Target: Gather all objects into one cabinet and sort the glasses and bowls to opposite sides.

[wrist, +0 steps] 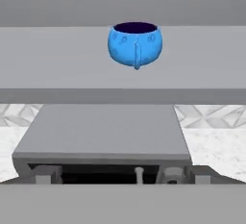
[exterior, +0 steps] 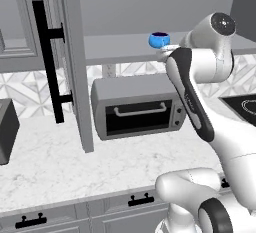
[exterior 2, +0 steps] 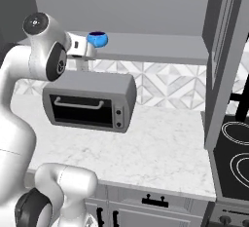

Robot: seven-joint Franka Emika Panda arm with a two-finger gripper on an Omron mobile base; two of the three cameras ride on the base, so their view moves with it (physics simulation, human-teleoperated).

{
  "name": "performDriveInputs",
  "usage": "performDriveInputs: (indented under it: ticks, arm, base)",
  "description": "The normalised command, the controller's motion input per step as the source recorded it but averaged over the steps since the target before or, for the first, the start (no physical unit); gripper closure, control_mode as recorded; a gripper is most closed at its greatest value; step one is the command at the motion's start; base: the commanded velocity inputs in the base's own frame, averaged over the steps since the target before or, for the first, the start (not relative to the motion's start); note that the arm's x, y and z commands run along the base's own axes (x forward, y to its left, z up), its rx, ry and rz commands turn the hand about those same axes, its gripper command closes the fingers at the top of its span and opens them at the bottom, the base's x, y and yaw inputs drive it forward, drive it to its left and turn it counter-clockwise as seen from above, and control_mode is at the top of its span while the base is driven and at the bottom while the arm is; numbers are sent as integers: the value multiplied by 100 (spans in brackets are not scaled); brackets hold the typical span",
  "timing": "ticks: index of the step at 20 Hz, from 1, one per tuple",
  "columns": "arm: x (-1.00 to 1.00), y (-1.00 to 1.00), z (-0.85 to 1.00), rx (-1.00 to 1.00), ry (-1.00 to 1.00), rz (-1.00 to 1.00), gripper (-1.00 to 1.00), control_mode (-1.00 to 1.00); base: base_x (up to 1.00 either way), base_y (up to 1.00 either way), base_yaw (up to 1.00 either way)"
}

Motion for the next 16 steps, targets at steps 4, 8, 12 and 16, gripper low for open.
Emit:
performDriveInputs:
  ticks: [4, 8, 12, 16]
  arm:
    - [40, 7, 59, 2, -10, 0, -100, -100]
    - [47, 4, 0, 0, 10, -6, -100, -100]
    - [57, 0, 10, 0, 0, -2, -100, -100]
    - [23, 0, 23, 1, -5, -1, -100, -100]
  base:
    - [0, 0, 0]
    - [0, 0, 0]
    - [0, 0, 0]
    - [0, 0, 0]
